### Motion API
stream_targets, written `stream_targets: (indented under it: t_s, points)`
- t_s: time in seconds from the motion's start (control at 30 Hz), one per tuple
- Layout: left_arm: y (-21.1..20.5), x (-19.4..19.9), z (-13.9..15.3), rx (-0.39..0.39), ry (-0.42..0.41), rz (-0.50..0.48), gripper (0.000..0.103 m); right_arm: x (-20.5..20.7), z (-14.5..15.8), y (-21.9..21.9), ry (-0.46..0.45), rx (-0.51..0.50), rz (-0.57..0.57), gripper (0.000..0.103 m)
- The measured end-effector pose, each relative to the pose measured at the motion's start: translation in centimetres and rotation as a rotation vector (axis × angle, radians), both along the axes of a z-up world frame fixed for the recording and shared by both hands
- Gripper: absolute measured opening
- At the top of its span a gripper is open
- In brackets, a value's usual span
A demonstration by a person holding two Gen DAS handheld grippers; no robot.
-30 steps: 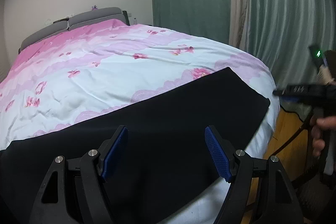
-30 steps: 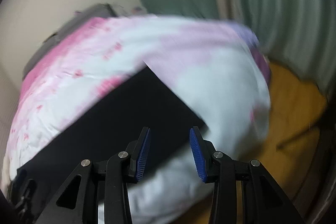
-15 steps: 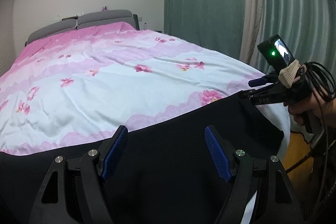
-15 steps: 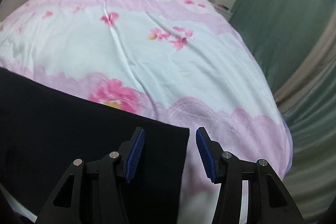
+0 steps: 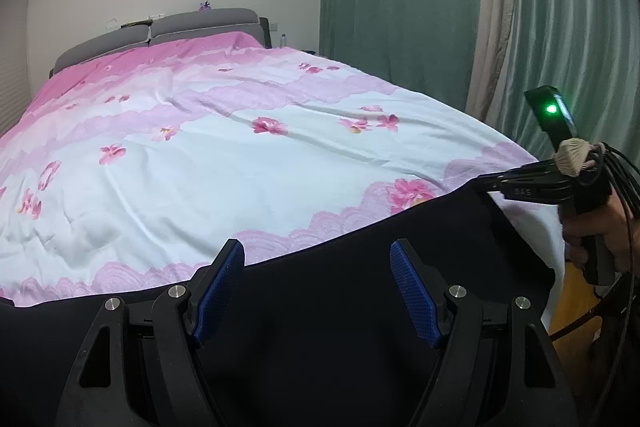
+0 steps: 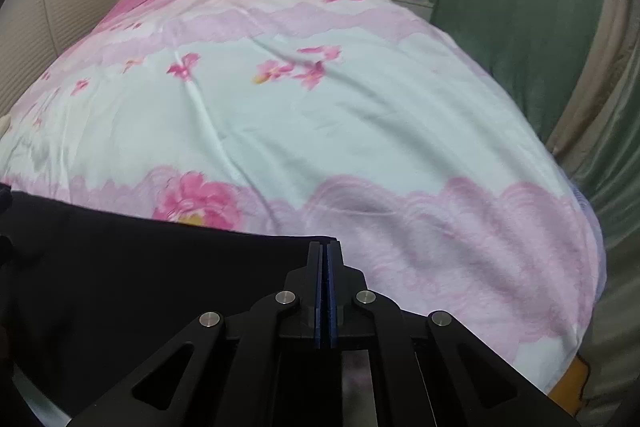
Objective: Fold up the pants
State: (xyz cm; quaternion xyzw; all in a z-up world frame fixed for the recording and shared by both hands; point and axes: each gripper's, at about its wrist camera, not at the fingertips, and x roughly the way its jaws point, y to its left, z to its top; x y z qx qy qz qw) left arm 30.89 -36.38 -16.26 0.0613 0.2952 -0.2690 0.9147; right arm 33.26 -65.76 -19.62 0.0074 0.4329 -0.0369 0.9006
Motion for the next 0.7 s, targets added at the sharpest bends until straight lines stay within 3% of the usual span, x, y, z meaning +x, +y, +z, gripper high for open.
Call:
stream_targets:
  t_s: [0.13,0.33,0.4,0.47,0.57,0.7]
  points:
    - [-0.2,0.6,0.3,-0.004,0.004,0.017,0.075,0.5,0.6,-0.6,-0.031,-0.005,-0.048,0.002]
    - [0.5,0.9,0.8,-0.005,-0.007,0.040,0.075,1.3,-0.6,0.9,0.038,-0.065,-0.049,0.006]
    - [1.4,0.9,1.1,-0.004,-0.014,0.054,0.075,0.9,-0.1,1.4,0.027,-0.104,-0.064,0.012]
    - [2.5,0.8,1.4,-0.005,-0.021,0.068,0.075,0.1,0.9,2.2,-0.004,-0.124,-0.085,0.038]
    - [4.9,0.7,1.8,0.003,-0.026,0.093,0.076,-1.8,3.1,4.9,-0.087,-0.145,-0.078,0.050]
    - [10.3,0.0,2.6,0.015,-0.049,0.156,0.088,-4.5,5.7,10.7,-0.189,-0.127,-0.026,0.066]
